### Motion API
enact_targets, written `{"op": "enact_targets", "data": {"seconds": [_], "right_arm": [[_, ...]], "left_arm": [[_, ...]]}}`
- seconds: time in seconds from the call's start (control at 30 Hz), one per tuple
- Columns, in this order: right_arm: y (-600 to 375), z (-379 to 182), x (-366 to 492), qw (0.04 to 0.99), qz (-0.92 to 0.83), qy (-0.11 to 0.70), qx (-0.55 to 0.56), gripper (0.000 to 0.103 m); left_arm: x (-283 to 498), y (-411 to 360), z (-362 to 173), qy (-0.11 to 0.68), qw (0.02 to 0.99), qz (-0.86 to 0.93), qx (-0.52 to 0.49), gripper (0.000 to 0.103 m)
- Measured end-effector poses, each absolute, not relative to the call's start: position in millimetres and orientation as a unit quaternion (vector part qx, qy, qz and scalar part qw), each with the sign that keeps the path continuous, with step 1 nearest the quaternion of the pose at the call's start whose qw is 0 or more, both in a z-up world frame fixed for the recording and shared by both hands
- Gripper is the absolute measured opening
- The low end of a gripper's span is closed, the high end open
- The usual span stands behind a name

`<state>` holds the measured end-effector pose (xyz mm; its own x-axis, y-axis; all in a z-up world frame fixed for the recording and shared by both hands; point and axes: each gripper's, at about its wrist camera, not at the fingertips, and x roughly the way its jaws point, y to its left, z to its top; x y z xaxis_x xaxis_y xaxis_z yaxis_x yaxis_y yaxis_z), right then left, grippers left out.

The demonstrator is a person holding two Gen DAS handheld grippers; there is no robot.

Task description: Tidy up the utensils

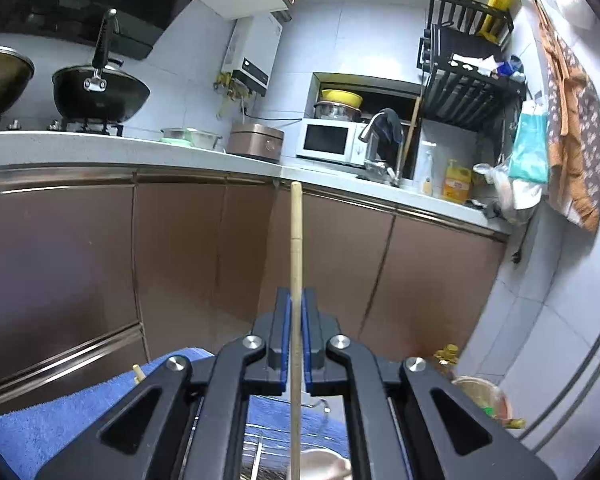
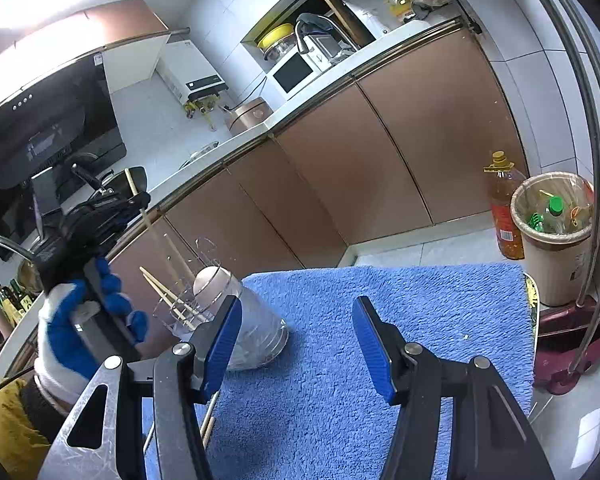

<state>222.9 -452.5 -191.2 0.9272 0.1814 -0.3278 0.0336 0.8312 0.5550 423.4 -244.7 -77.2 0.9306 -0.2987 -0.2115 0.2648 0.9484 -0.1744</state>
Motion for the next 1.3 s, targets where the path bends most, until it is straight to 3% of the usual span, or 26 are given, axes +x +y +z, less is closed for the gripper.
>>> {"op": "enact_targets", "data": {"seconds": [0.47,0.67,0.97,1.03,1.1,1.17,1.3], "right_arm": [[-452.9,-190.8,223.6,0.938,0.042,0.186,0.288,0.056],[-453.6,-187.6,219.5,0.94,0.038,0.181,0.285,0.06],[-454.9,-178.9,211.9,0.945,0.029,0.174,0.276,0.061],[-451.8,-176.0,210.5,0.947,0.028,0.174,0.268,0.061],[-447.0,-172.6,208.1,0.951,0.028,0.174,0.254,0.061],[-441.8,-169.1,205.0,0.953,0.032,0.176,0.244,0.061],[-432.1,-163.0,198.1,0.954,0.036,0.181,0.236,0.061]], "left_arm": [[411.1,-250.2,-128.6,0.156,0.979,-0.12,-0.048,0.007],[392.2,-253.3,-128.2,0.174,0.976,-0.127,-0.023,0.018],[325.5,-258.1,-110.2,0.16,0.978,-0.113,0.068,0.019],[308.9,-256.3,-107.6,0.162,0.977,-0.106,0.088,0.023],[291.5,-252.6,-102.7,0.157,0.977,-0.096,0.104,0.039],[276.8,-246.8,-97.8,0.148,0.978,-0.089,0.117,0.046],[246.6,-229.5,-89.1,0.141,0.979,-0.077,0.13,0.049]]}}
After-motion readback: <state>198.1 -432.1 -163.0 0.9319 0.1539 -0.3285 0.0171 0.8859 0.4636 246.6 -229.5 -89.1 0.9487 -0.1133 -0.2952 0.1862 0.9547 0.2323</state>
